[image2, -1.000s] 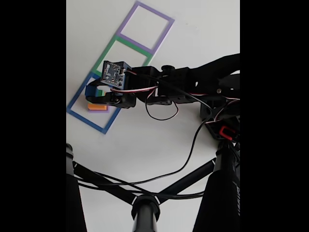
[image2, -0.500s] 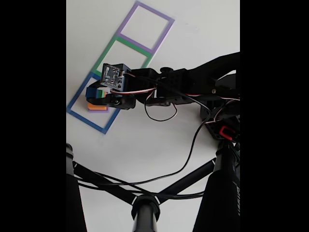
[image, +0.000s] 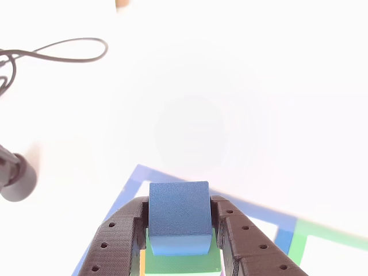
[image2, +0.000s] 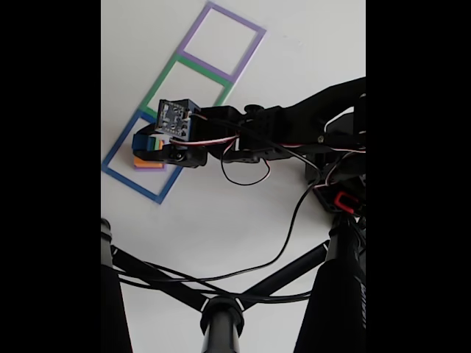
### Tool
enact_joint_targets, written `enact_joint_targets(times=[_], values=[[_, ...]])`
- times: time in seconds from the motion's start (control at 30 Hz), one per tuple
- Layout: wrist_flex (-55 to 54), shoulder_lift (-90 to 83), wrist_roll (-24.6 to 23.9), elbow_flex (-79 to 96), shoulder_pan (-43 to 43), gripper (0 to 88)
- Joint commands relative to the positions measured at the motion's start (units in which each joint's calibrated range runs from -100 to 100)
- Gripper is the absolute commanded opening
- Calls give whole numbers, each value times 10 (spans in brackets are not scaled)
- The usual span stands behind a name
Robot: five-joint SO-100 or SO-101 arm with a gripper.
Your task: Tower of hanoi
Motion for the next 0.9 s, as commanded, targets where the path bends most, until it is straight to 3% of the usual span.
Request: enact_joint_targets(times=[0.0,0.1,0.47,0.7,0.87], values=[[-23,1,0,-4,-4,81],[-25,1,0,-1,-3,165],[-31,-20,0,17,4,267],[-13,-69,0,25,4,280],[77,-128,0,-8,4,280]])
